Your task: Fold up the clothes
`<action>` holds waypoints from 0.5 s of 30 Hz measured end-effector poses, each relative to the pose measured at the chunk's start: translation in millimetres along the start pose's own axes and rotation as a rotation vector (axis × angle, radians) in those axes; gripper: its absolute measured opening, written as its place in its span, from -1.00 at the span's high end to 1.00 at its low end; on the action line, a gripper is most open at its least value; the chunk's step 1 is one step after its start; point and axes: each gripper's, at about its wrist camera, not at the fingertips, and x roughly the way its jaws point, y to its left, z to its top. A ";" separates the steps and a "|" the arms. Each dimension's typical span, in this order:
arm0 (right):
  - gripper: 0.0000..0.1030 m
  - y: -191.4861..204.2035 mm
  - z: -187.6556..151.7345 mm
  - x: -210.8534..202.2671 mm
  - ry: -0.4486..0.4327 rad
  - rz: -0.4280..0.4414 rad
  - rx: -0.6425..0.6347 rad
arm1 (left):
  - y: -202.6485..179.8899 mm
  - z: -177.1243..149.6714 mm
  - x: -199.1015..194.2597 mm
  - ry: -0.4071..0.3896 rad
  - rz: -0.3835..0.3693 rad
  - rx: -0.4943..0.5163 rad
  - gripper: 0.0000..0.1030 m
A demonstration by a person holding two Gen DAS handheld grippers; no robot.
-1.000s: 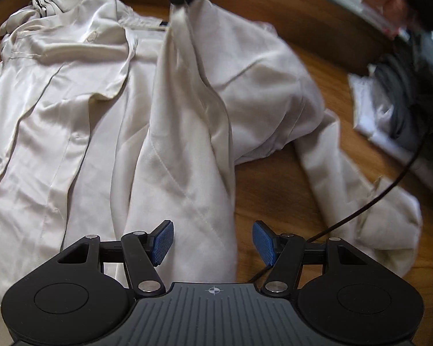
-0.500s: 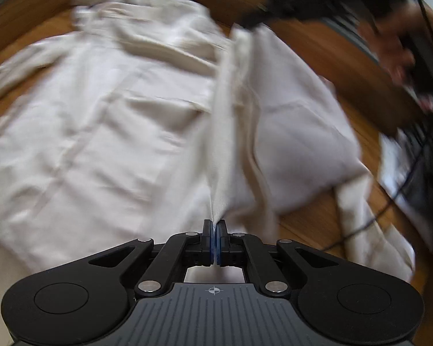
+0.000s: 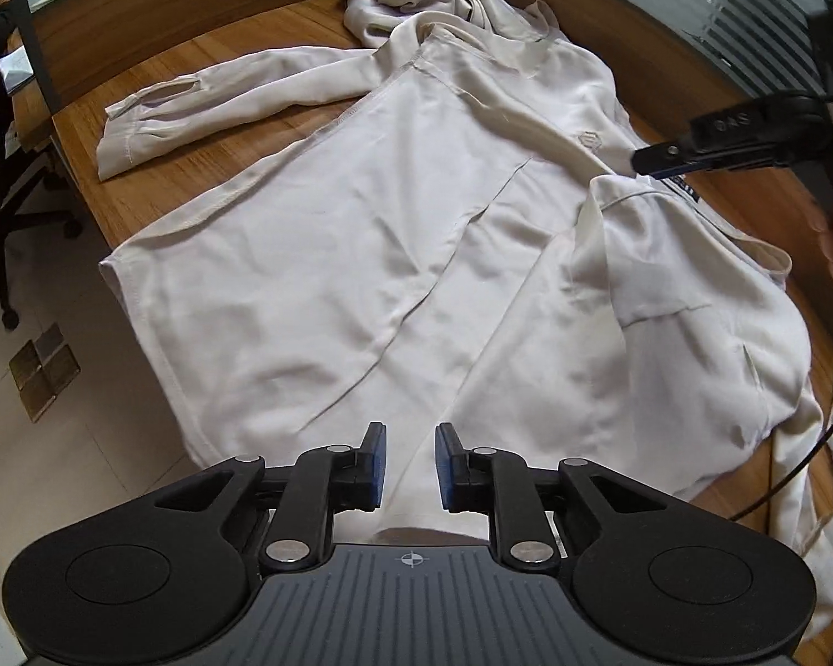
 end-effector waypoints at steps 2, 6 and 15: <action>0.53 3.3 -10.7 -11.4 -0.003 -0.004 -0.001 | 4.2 -1.3 -2.9 0.008 -0.013 0.032 0.46; 0.43 10.1 -35.4 -35.9 -0.011 -0.016 0.001 | 1.4 -3.5 -2.7 0.035 -0.042 0.146 0.38; 0.41 32.3 -123.9 -89.7 -0.028 -0.069 0.090 | -12.8 1.8 6.3 0.095 -0.155 0.398 0.30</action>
